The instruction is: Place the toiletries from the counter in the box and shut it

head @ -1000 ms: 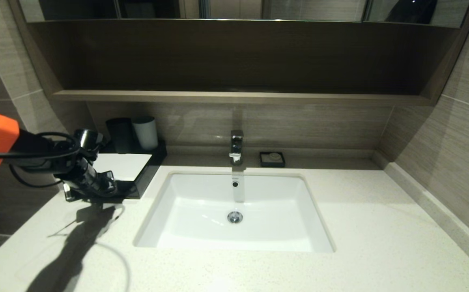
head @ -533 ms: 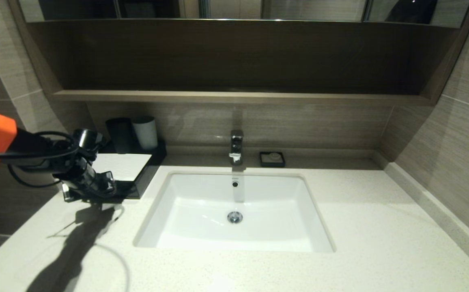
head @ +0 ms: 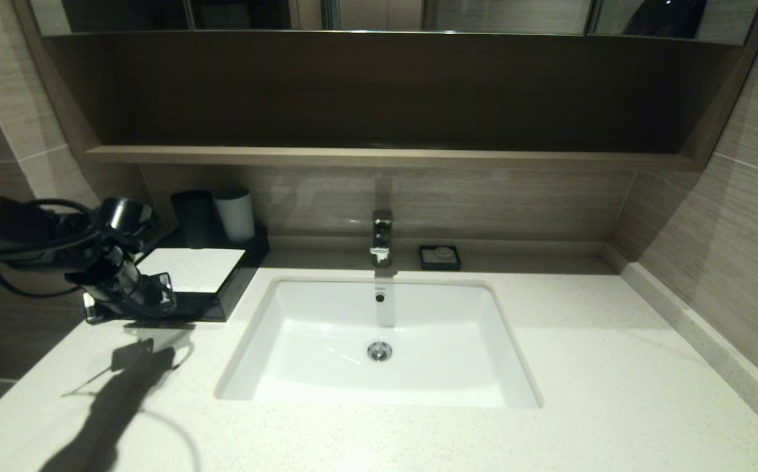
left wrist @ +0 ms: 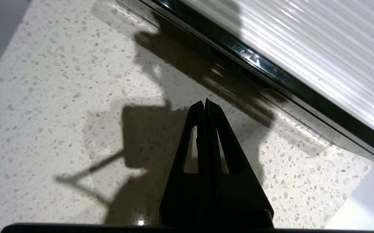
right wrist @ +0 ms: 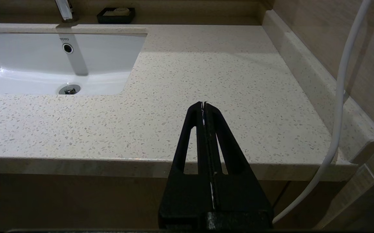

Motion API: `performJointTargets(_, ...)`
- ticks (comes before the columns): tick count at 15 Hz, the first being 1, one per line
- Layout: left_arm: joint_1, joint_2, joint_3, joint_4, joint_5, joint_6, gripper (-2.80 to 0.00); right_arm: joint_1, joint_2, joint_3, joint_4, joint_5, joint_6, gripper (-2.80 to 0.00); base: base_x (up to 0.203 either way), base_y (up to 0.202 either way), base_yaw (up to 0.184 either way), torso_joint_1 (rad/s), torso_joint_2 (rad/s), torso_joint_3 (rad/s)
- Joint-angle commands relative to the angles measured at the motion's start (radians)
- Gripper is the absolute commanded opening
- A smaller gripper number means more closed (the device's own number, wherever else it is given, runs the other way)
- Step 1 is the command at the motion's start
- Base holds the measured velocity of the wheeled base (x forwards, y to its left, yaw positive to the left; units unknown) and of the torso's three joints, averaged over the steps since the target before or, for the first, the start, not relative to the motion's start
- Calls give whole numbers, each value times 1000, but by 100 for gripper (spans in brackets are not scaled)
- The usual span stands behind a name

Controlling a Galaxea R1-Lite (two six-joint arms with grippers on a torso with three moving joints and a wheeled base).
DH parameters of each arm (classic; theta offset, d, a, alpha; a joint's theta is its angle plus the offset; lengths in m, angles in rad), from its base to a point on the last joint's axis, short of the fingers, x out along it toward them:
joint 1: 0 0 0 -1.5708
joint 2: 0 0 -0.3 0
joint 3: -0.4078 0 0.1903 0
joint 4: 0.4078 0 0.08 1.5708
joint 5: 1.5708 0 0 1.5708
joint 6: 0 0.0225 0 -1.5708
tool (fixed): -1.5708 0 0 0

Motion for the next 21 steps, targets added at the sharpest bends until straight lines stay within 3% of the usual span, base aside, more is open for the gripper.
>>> performJointTargets(1,7,-114,21,12,0,-2,-280,0,0,2,0,0,0,-280,0,0,0,0,0,0)
performJointTargets(7,-18,-356,143,7,-14,-3,-280,0,0,2,0,0,0,-280,0,0,0,0,0,0)
performJointTargets(13,-69,-687,275,2,-135,-6,-280,0,0,2,0,0,1,-280,0,0,0,0,0,0)
performJointTargets(18,-222,-965,475,1,-161,-1,-280,0,0,2,0,0,0,-280,0,0,0,0,0,0)
performJointTargets(21,-234,-1052,545,-3,-136,79,-280,0,0,2,0,0,1,-280,0,0,0,0,0,0)
